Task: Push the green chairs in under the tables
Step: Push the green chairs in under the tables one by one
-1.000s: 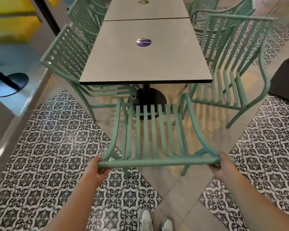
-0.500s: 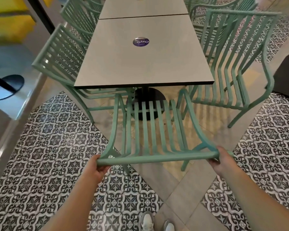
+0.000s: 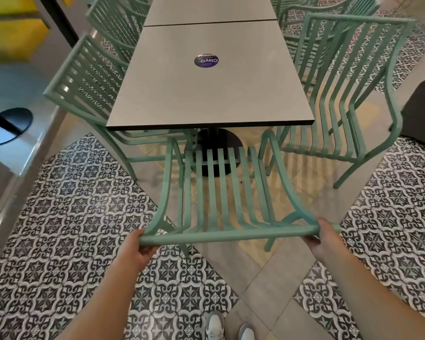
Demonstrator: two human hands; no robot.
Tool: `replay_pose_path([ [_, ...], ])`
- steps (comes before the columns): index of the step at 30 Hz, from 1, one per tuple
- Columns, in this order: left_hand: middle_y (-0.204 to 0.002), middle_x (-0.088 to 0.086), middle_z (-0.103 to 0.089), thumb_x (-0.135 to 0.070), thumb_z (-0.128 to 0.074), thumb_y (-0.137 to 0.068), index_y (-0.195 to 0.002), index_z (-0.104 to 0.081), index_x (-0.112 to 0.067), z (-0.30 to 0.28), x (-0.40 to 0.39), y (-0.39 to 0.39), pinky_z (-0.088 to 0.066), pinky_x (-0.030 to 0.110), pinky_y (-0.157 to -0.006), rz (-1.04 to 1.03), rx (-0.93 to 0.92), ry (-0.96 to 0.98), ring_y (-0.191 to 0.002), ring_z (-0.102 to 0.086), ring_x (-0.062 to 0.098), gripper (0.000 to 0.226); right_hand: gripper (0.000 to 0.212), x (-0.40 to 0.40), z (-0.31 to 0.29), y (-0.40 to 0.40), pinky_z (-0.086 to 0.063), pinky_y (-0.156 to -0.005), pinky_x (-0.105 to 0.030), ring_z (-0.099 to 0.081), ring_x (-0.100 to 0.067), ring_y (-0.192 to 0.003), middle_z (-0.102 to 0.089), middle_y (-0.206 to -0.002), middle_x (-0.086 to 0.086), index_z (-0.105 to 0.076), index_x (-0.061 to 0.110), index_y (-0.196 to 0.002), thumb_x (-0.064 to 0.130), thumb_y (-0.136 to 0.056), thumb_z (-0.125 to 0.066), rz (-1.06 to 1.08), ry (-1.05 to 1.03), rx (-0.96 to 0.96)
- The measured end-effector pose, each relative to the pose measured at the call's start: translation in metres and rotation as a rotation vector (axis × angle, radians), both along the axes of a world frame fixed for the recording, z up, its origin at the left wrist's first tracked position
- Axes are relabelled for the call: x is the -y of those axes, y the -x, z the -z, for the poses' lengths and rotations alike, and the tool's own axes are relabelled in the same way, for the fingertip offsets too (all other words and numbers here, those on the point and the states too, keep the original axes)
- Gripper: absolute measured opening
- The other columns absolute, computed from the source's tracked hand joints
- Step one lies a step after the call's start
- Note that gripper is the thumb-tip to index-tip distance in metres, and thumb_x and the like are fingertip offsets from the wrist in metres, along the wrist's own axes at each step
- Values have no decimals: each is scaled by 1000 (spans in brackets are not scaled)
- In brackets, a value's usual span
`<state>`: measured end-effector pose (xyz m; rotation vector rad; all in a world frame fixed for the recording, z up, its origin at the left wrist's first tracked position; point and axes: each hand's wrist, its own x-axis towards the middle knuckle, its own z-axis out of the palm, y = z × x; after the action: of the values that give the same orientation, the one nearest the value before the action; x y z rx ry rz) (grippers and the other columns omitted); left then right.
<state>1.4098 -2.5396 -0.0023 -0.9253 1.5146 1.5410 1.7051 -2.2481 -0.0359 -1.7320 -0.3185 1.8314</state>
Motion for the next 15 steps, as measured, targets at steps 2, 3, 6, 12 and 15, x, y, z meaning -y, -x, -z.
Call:
replay_pose_path([
  [2, -100, 21, -59, -16, -50, -98, -100, -53, -1, 0, -1, 0, -51, 44, -92, -1, -6, 5, -85, -60, 30, 15, 36, -1, 3, 0, -54, -80, -41, -57, -27, -90, -53, -119, -17, -44, 7, -120, 23, -93, -61, 7, 4, -4],
  [3, -99, 21, -59, -16, -50, -98, -97, -52, -2, -1, -1, 0, -51, 45, -91, 2, -6, 8, -84, -60, 30, 15, 34, -1, 3, -1, -52, -83, -41, -57, -26, -89, -53, -120, -17, -44, 7, -118, 22, -93, -61, 8, 6, -5],
  [6, -99, 21, -59, -16, -50, -98, -97, -52, -1, -2, -1, 0, -50, 44, -80, -7, 5, 4, -89, -60, 31, 15, 19, -1, 5, 1, -50, -85, -40, -57, -25, -85, -52, -119, -16, -48, 9, -99, 22, -93, -60, 12, 18, -2],
  [12, -107, 20, -59, -17, -51, -99, -118, -51, -1, 1, 0, 4, -50, 44, -83, -11, 12, 0, -95, -60, 31, 25, 18, 3, 6, 0, -50, -86, -41, -56, -25, -85, -52, -114, -15, -47, 10, -92, 21, -93, -61, 23, 32, -9],
  [15, -107, 19, -59, -18, -52, -98, -119, -51, -1, 1, 0, 4, -50, 43, -81, -8, 13, -4, -85, -60, 30, 27, 30, 3, 8, -1, -51, -85, -41, -57, -26, -87, -53, -114, -15, -46, 9, -113, 22, -92, -62, 25, 27, -14],
])
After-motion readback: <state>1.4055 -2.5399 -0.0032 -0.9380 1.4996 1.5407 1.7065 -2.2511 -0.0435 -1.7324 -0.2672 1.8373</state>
